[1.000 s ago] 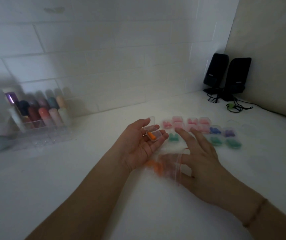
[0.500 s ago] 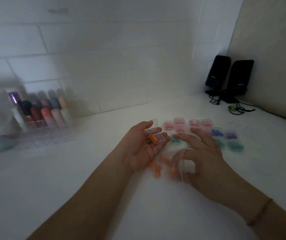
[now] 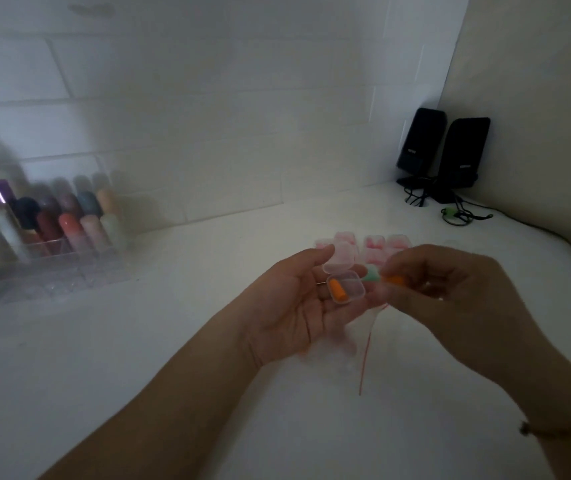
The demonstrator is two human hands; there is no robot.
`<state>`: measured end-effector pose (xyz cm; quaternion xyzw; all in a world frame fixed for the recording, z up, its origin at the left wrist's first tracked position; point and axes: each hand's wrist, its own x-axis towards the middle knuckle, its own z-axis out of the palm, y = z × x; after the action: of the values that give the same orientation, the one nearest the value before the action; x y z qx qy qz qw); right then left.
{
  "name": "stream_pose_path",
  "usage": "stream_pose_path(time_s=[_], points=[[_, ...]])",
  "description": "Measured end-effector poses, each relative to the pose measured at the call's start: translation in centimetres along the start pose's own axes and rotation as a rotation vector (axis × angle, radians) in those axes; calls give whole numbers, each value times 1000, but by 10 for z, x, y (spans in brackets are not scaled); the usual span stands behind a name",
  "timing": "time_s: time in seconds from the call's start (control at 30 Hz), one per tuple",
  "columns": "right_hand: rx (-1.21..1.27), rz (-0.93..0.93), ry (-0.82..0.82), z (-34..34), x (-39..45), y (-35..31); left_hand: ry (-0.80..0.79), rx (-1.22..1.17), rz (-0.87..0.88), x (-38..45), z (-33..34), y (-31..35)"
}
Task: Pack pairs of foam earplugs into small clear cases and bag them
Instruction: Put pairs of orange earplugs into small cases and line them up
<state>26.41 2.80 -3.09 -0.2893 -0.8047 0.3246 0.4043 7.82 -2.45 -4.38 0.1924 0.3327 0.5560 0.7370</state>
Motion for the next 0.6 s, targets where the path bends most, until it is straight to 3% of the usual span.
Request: stream_pose_path(time_s=[0.17,0.37,0.6], points=[[-37,-15,-39,5,0,6,-39,47,-12,0,-1,-3],[-176,-172,-64,10,0,11,-54,89,-33,0,-1,-5],[-160,-106,-135,11,0,13,-44,98,-36,-2,2,-6]])
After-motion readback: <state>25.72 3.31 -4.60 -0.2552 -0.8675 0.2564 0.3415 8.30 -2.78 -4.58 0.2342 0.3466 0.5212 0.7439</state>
